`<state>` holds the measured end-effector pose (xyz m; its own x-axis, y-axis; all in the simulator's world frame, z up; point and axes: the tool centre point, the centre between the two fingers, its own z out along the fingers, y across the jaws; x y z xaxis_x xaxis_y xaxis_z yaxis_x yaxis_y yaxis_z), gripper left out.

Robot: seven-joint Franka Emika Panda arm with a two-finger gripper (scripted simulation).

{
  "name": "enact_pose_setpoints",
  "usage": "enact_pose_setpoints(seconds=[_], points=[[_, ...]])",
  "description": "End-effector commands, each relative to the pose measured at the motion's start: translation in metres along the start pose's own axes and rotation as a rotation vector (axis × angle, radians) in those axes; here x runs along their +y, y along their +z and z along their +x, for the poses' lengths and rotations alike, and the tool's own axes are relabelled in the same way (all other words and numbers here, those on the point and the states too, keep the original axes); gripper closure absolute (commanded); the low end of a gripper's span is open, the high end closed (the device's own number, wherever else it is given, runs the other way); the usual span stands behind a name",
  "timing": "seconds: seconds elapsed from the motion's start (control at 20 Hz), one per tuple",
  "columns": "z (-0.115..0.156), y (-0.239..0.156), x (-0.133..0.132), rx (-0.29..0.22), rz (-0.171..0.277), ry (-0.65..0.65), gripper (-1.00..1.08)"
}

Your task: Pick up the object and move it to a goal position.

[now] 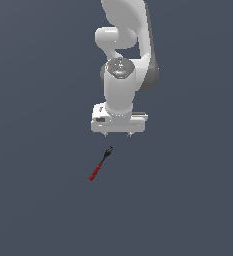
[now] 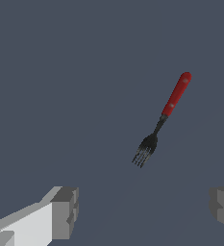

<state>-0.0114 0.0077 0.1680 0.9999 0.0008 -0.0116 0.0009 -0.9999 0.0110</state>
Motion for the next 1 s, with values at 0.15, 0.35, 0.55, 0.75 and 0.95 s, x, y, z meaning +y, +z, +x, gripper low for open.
enact_pose_setpoints(seconds=[0.15, 0.35, 0.55, 0.75, 0.95], points=[[-0.001, -0.001, -0.005, 0.000, 0.006, -0.003, -0.92], [-0.004, -0.005, -0.024, -0.002, 0.027, -0.014, -0.92], [-0.005, -0.007, -0.029, -0.003, 0.033, -0.018, -0.92], [-0.002, -0.003, -0.026, -0.003, 0.033, -0.001, -0.92], [0.005, 0.006, -0.018, -0.002, 0.035, 0.045, -0.92]])
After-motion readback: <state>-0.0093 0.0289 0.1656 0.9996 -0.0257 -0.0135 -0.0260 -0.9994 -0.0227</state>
